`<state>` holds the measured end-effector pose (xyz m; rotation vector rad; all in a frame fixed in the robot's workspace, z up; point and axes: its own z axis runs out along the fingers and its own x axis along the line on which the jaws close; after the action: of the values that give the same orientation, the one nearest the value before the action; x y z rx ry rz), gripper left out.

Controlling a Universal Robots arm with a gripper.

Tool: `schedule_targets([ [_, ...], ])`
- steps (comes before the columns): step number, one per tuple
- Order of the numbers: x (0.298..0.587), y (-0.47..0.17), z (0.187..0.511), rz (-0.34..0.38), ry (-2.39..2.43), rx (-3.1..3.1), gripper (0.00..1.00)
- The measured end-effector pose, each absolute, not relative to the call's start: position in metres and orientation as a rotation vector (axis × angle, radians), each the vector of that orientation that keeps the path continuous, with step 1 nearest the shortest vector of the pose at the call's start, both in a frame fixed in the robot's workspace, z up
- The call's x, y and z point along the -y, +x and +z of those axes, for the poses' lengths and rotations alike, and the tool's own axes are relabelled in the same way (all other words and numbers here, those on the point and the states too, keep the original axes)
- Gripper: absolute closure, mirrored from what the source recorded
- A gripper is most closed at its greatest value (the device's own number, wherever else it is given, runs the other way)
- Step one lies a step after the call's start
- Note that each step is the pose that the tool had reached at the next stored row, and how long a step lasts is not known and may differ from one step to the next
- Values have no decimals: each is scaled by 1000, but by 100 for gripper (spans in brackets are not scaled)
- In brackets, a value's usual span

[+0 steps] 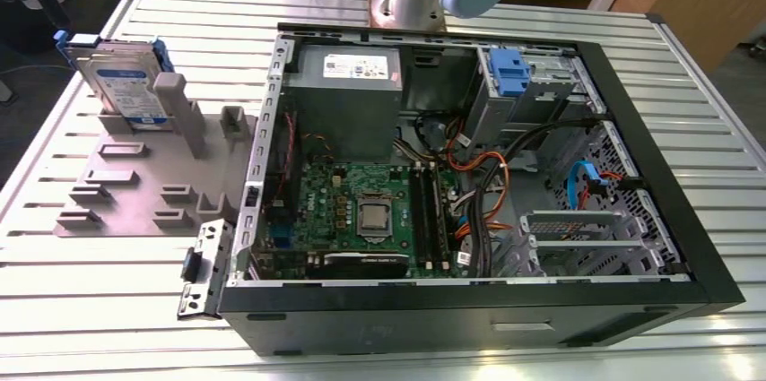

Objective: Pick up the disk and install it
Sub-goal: 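Pick up the disk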

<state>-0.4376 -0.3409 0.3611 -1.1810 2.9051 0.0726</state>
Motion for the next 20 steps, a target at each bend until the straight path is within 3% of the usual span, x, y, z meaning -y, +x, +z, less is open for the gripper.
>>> schedule_targets([
  [20, 341, -438, 361, 73, -1312, -2851, 89],
])
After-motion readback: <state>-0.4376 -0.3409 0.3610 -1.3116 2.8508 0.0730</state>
